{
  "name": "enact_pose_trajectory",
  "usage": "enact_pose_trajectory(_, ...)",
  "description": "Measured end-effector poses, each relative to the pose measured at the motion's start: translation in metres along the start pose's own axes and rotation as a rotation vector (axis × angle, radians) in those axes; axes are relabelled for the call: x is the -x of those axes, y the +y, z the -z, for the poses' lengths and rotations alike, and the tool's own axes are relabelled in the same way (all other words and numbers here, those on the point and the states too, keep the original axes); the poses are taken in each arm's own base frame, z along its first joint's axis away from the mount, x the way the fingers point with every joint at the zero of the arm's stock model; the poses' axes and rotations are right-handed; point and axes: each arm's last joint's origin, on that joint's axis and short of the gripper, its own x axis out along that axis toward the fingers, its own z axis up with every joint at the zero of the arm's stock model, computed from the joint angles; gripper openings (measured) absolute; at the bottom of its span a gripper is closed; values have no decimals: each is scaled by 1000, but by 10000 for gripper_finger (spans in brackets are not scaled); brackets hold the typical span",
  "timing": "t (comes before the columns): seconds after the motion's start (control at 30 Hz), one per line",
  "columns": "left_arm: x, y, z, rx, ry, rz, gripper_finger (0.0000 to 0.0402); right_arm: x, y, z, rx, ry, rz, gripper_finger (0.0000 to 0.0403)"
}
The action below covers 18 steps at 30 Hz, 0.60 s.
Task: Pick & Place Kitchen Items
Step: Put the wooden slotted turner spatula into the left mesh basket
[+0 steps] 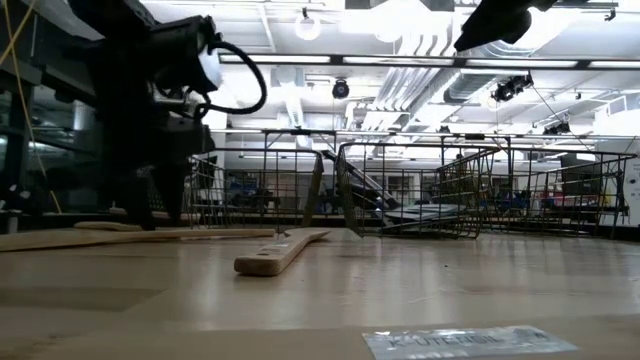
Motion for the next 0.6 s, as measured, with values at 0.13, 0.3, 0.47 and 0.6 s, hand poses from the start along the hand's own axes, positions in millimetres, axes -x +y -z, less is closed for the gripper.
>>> enact_pose_trajectory(0.13,-5,11,6,48,2,61,161,0,0,0,0,-2,1,195)
enact_pose_trajectory(0.3,-10,22,12,56,-40,174,161,0,0,0,2,-3,3,195)
enact_pose_trajectory(0.47,-11,26,15,18,-49,187,161,0,0,0,0,-5,2,195)
enact_pose_trajectory(0.6,-11,25,15,-4,-61,210,159,0,0,-1,0,-6,2,195)
